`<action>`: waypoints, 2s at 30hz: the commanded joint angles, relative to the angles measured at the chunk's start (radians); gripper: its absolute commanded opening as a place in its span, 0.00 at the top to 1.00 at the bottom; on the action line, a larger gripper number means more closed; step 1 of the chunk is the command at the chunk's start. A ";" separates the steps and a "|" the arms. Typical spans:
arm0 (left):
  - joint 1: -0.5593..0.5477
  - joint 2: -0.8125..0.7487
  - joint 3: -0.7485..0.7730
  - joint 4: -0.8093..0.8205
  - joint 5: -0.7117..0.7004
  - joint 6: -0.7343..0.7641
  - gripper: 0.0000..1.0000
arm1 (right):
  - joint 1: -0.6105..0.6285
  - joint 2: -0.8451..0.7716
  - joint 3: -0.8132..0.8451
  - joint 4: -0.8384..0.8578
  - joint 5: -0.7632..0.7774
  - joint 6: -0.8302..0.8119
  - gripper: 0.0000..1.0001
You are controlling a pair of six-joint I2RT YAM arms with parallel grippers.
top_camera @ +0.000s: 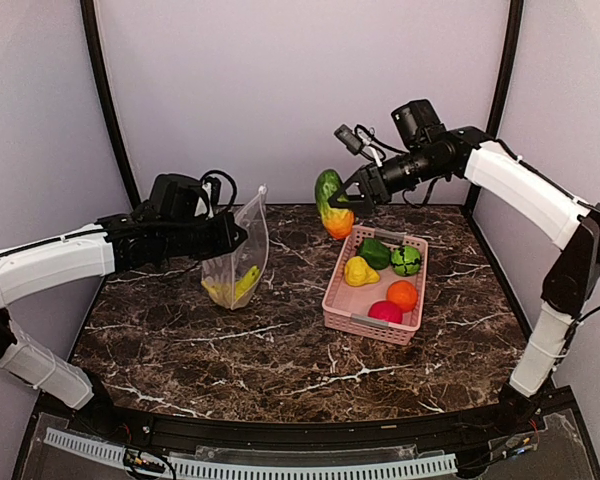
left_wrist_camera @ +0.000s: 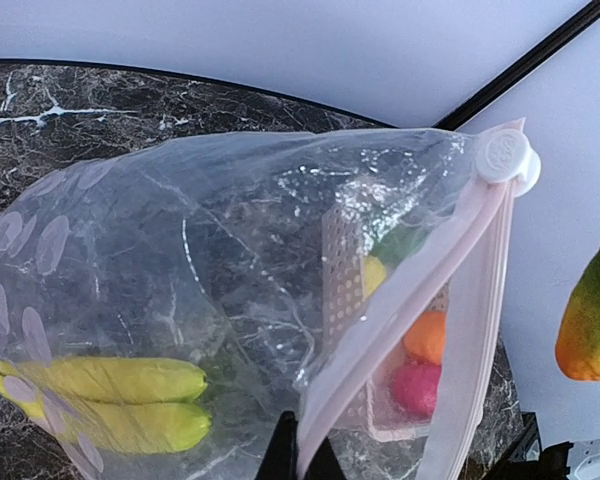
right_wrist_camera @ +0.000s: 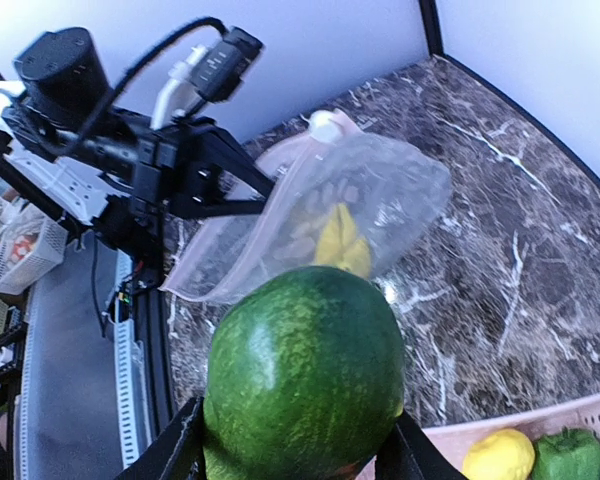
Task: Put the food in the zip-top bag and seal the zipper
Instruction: Pick up the fake fruit from the bin, then place the fake fruit in the zipper food storage bag.
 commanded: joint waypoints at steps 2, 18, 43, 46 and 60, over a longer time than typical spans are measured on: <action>0.001 -0.008 0.030 0.030 0.030 -0.035 0.99 | 0.072 0.052 0.122 0.069 -0.197 0.098 0.71; 0.002 -0.019 0.079 0.039 0.046 -0.094 0.99 | 0.220 0.285 0.288 0.342 -0.183 0.305 0.72; 0.002 -0.122 -0.030 0.107 -0.028 -0.197 0.99 | 0.247 0.297 0.161 0.330 0.193 0.282 0.66; 0.002 -0.103 -0.027 0.124 -0.021 -0.199 0.99 | 0.266 0.313 0.201 0.302 0.204 0.267 0.56; 0.001 -0.111 -0.042 0.109 -0.068 -0.173 0.99 | 0.278 0.233 0.257 0.253 0.238 0.219 0.18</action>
